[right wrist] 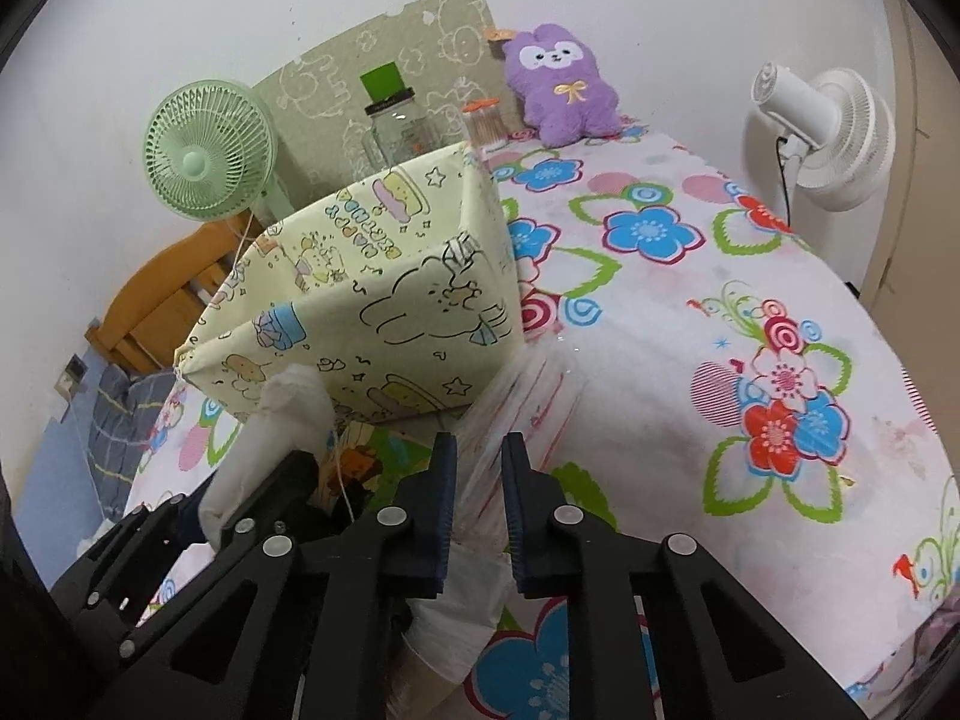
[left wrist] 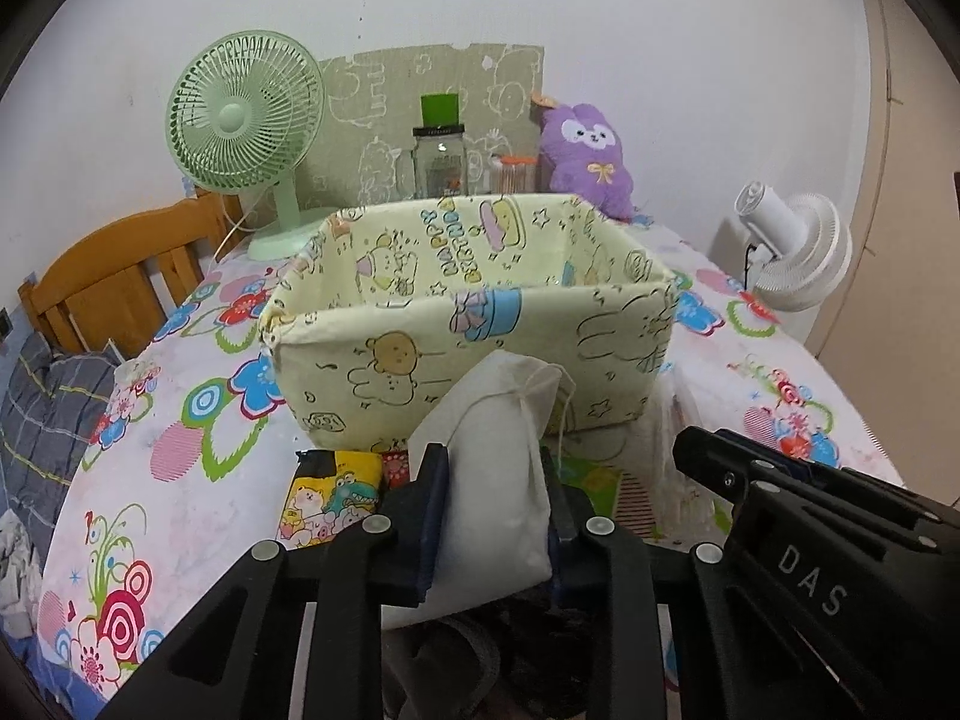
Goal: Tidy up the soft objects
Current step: 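Close left gripper on the white bag while right gripper closes on the clear bag, then carry the white bag into the fabric box with left gripper while right lowers the clear bag in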
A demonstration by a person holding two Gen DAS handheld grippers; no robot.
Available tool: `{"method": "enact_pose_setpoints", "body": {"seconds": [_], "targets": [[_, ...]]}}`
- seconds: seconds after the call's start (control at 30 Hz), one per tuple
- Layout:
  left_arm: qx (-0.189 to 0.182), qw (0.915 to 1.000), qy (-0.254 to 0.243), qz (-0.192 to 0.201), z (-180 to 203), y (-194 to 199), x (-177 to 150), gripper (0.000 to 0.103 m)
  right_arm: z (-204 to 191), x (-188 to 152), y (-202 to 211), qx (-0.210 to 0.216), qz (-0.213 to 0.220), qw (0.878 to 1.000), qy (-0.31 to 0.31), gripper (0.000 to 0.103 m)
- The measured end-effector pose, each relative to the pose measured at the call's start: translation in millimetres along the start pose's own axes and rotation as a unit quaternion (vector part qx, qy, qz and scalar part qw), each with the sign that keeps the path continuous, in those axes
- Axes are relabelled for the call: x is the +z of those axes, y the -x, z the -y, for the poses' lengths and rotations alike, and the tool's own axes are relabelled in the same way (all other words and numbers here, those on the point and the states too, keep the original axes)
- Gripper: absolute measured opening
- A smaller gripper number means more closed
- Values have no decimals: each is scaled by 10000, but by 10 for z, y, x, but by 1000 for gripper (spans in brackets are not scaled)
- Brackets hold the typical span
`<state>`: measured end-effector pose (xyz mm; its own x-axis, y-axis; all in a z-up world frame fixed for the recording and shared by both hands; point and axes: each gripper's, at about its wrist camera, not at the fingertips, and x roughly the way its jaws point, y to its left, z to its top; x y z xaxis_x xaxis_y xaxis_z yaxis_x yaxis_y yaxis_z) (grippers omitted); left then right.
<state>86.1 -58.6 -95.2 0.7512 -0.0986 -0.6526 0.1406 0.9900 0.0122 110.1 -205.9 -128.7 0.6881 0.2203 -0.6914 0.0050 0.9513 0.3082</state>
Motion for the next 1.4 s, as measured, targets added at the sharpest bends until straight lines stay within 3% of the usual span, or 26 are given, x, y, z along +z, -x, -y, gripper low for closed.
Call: {"method": "enact_pose_setpoints", "body": {"seconds": [0.53,0.93,1.4], "targets": [[-114,9998,58,180,26,259,-12,25,-129,-24,378,-142,370,9987,306,9],[-60,9993,143,327,-15,436,-33,25,-229,-72,566,4,546,9976,417,9],[-42,9980,324,538,-152,637,172,25,-472,89,803,7,857,9938,702,9]]}}
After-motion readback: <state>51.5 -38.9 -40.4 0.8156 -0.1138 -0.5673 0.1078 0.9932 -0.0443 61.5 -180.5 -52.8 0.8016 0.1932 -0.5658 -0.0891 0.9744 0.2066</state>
